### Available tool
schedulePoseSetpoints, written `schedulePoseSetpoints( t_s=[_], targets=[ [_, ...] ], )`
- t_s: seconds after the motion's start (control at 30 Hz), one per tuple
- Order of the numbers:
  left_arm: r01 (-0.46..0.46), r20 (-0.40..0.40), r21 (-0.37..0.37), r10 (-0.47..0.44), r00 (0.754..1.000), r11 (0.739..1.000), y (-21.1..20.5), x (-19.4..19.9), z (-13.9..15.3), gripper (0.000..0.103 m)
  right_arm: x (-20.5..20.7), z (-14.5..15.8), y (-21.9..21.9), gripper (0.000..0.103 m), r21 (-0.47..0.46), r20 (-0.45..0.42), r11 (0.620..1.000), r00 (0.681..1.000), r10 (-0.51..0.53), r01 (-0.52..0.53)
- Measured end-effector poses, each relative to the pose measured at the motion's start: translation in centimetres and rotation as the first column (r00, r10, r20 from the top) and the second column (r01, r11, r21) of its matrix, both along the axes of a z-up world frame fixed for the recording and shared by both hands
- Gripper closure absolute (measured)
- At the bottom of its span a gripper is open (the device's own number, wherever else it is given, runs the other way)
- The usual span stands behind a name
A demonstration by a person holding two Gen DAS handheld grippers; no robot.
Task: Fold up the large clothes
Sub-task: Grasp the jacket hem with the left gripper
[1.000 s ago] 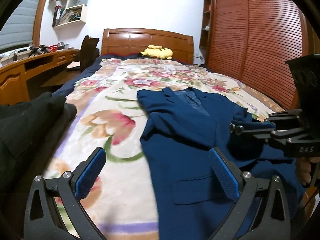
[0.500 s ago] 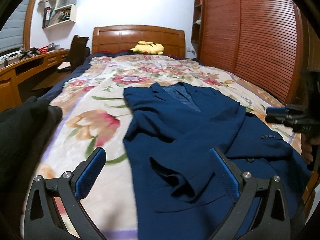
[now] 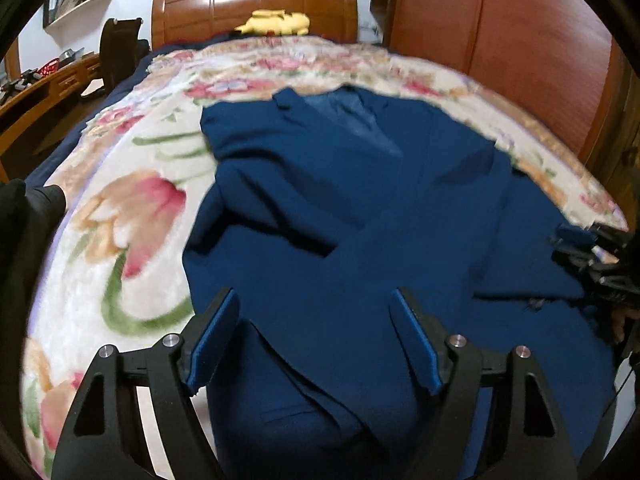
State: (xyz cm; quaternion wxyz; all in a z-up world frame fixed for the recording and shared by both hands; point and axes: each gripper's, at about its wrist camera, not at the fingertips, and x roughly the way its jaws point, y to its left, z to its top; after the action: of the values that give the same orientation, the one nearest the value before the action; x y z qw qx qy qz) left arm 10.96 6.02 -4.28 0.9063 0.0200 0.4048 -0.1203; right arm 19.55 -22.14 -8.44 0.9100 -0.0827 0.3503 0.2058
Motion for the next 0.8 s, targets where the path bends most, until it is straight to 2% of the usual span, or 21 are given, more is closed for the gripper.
schedulePoseSetpoints(
  t_s=[0.13,0.23,0.33,0.37,0.4,0.47,0.63,0.8],
  targets=[
    [0.002,-0.019,0.022,-0.001,1.0,1.0,-0.4,-0.2,-0.5,0.024,0.3,-0.8,-0.1,0.047,0.015,0.0,1.0,1.0,0.003,-0.003],
    [0.015,-0.026,0.032,-0.014,1.0,0.999,-0.7,-0.6,-0.7,0.039,-0.3,-0.8,-0.2,0.047,0.019,-0.004,1.0,1.0,0.005,-0.005],
    [0.027,-0.014,0.06,-0.026,1.0,0.998,-1.5,-1.2,-0.5,0.069,-0.6,-0.7,-0.2,0.047,0.027,-0.002,1.0,1.0,0.004,-0.004],
    [0.029,-0.005,0.068,-0.028,1.0,0.997,-1.7,-1.5,-0.4,0.085,-0.7,-0.7,-0.2,0.047,0.03,-0.002,1.0,1.0,0.004,-0.004],
    [0.021,0.016,0.089,-0.022,1.0,0.996,-2.0,-1.9,-0.1,0.096,-0.7,-0.8,-0.3,0.047,0.033,-0.002,0.999,1.0,0.004,-0.004],
    [0.008,0.057,0.108,-0.014,0.998,0.994,-2.3,-2.6,0.7,0.098,-0.9,-0.7,-0.3,0.047,0.036,-0.002,0.999,1.0,0.004,-0.004],
    [0.011,0.159,0.089,-0.025,0.987,0.996,-3.3,-5.9,3.2,0.1,-1.0,-0.7,-0.3,0.047,0.036,-0.003,0.999,1.0,0.002,-0.002],
    [0.033,0.203,0.078,-0.048,0.978,0.996,-4.0,-8.0,4.7,0.1,-1.1,-0.7,-0.3,0.047,0.035,-0.002,0.999,1.0,0.002,-0.002]
  ],
)
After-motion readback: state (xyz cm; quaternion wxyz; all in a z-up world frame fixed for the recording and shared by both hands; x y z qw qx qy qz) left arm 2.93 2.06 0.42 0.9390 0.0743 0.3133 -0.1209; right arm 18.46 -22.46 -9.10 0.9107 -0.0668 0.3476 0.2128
